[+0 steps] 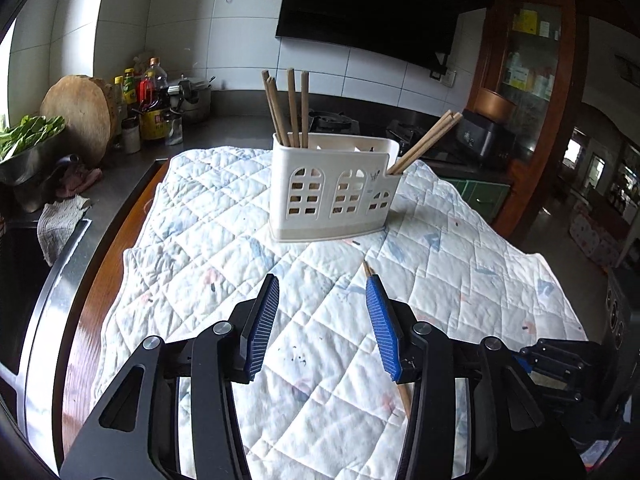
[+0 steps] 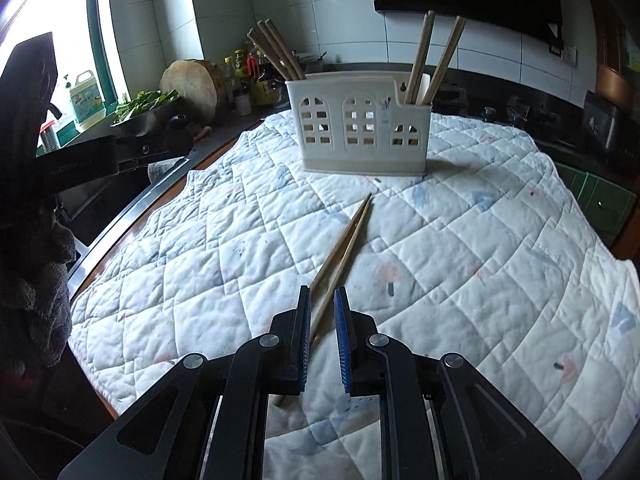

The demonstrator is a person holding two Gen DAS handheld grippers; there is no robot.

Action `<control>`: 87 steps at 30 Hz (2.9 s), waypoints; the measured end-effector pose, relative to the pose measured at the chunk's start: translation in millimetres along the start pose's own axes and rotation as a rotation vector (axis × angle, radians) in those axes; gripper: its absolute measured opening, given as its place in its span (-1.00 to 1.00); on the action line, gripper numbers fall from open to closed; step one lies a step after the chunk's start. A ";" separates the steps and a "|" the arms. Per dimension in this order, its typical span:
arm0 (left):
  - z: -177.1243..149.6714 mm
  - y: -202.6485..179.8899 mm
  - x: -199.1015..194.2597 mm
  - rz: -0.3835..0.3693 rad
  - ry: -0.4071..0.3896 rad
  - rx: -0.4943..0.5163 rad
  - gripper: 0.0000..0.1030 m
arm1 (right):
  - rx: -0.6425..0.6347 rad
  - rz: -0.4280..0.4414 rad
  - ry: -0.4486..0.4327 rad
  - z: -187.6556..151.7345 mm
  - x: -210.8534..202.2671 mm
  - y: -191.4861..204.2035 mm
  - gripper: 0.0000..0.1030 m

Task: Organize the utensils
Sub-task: 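Move both tools back to the last chopsticks on the cloth, then grasp a chopstick with the left tool while the right tool grasps another, then lift both held chopsticks and carry them over the white holder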

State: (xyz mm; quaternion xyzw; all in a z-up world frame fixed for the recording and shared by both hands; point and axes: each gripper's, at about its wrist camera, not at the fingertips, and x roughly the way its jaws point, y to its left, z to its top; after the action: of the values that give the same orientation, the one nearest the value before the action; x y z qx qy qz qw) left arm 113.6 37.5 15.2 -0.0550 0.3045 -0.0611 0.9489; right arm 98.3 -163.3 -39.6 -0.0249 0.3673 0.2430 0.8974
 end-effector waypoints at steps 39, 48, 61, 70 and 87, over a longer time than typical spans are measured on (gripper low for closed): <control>-53.3 10.6 27.5 0.006 0.122 -0.073 0.36 | 0.120 -0.068 0.082 -35.4 43.8 11.6 -0.82; -59.8 -0.8 35.4 -0.030 0.152 -0.069 0.36 | 0.110 -0.079 0.015 -29.6 21.8 1.5 -0.86; -84.5 -46.9 52.7 -0.144 0.243 -0.020 0.00 | 0.066 -0.086 -0.137 3.3 -32.2 -17.8 -0.87; -90.0 -66.6 76.7 -0.163 0.299 0.002 -0.50 | 0.032 -0.094 -0.211 26.4 -59.4 -24.8 -0.87; -50.3 -47.3 51.0 -0.112 0.190 -0.030 -0.88 | 0.008 -0.073 -0.243 60.3 -78.0 -34.3 -0.87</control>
State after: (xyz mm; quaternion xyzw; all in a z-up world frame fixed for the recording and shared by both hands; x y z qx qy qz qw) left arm 121.5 -20.2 -47.9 -0.0801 0.3906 -0.1143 0.9099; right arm 105.2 -212.6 52.2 -0.0051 0.2555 0.2100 0.9437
